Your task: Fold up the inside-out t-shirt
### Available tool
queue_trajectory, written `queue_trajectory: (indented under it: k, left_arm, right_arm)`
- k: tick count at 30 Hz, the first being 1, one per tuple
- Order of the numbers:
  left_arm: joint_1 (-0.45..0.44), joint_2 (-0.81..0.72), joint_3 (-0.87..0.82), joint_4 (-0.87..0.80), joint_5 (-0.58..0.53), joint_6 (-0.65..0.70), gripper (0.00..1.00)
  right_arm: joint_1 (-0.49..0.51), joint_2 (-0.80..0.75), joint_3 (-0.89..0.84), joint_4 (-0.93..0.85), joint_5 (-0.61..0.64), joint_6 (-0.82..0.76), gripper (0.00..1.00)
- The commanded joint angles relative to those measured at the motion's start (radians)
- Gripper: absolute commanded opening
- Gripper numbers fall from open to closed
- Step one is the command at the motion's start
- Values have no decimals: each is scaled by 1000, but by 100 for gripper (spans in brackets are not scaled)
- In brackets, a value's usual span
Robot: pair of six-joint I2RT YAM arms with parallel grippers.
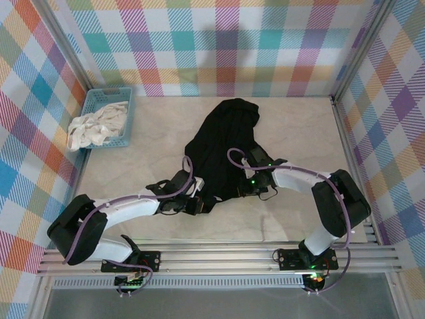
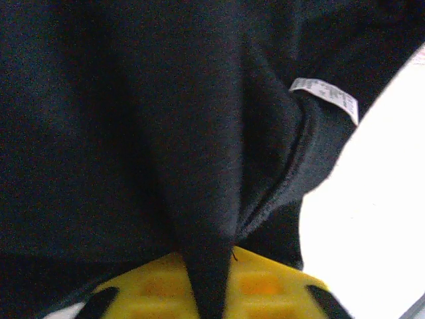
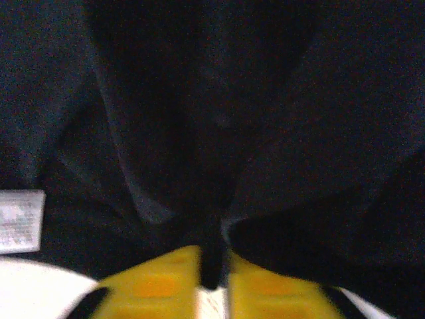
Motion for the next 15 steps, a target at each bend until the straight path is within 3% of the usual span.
queue_trajectory:
  k: [1,6,8,10,15]
  left_arm:
    - [-9,-99,57,42,-82,18,1]
    - [-9,-338,240,21,-451,110,0]
    - [-10,-383,336,42,-545,161,0]
    - [-9,-379,483,33,-575,228,0]
    - [-10,-268,882,-136,-531,344,0]
  right_arm:
    - [-1,-110,62,14,86,-35,3]
    - [-16,-370,283,-25,187,-160,0]
    - [-19,-421,382,-14,217,-203,0]
    - [-20,-456,480,9,245,-243,0]
    - [-20,-471,726,12,254,-316,0]
